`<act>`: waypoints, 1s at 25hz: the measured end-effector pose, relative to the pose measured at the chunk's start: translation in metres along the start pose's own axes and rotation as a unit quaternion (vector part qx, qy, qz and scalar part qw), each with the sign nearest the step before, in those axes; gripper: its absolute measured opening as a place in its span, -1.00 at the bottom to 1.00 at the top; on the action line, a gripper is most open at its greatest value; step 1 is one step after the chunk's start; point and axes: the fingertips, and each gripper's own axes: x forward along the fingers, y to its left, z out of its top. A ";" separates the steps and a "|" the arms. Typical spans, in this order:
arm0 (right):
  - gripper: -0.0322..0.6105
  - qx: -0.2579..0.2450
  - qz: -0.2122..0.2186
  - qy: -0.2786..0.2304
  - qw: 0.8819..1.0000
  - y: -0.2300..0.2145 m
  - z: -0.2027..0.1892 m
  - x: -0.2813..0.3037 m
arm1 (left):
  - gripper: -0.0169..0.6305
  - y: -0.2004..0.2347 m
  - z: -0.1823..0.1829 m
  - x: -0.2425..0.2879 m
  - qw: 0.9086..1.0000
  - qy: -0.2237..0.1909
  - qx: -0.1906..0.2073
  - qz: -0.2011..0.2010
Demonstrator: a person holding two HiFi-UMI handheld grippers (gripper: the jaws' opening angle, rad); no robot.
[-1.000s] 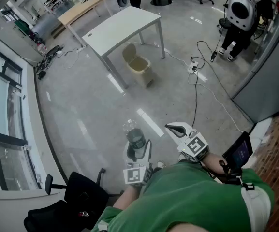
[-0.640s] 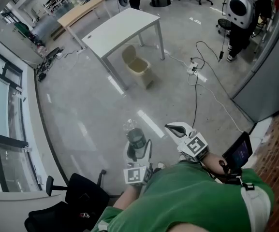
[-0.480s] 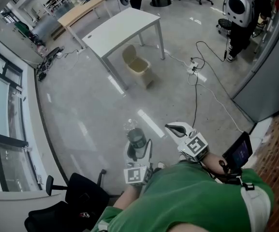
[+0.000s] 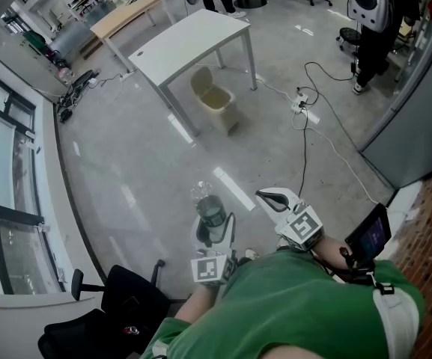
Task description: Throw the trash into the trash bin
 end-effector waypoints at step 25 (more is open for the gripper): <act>-0.89 -0.003 -0.091 -0.001 0.996 0.008 0.009 0.023 | 0.08 0.029 0.009 0.001 0.998 -0.022 0.017 -0.064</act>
